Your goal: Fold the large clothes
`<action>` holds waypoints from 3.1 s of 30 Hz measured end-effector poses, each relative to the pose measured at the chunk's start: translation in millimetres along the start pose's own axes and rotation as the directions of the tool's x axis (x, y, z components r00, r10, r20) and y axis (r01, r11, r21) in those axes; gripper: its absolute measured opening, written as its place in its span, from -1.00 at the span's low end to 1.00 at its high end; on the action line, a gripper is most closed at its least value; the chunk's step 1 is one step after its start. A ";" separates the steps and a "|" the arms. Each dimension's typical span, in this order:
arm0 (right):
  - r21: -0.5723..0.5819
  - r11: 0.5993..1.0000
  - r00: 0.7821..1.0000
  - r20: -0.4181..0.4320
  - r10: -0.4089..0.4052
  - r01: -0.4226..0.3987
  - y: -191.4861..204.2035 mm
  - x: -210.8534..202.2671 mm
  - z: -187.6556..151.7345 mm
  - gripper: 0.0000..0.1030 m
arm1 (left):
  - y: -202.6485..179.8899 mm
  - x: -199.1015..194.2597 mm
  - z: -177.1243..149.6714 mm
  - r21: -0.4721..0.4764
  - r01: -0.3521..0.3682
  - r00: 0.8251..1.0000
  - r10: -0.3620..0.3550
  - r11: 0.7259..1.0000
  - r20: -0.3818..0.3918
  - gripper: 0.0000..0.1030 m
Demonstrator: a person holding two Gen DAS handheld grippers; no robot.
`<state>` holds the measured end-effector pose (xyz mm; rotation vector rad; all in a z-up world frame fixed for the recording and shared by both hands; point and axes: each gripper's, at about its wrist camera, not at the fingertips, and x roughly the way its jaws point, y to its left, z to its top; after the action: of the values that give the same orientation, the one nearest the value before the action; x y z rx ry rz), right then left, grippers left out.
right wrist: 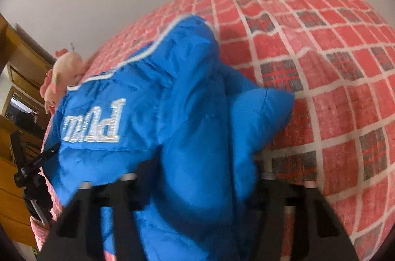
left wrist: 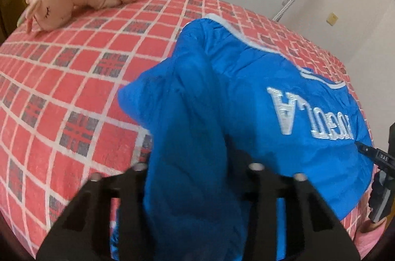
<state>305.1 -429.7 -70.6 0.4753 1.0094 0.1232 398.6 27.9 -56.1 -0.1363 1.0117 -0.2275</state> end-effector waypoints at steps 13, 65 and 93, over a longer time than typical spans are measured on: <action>-0.048 0.994 0.989 0.110 0.101 -0.096 34.5 -80.5 -12.6 -0.63 | -27.8 -91.1 -10.5 0.044 0.041 0.988 -0.047 0.998 0.147 -0.77; -0.141 0.968 0.967 0.183 -0.179 0.206 25.9 -117.2 -223.7 0.01 | -17.1 -151.9 -224.1 0.158 -0.231 0.962 0.201 0.960 0.186 -0.10; -0.236 0.938 0.937 0.300 -0.177 0.253 70.7 -169.9 -262.9 0.08 | -3.4 -235.2 -220.3 0.020 -0.345 0.902 0.325 0.938 0.285 0.17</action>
<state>2.4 -334.5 -22.2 0.1215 0.7501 -0.0045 90.7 81.9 22.7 0.0712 0.7297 0.0723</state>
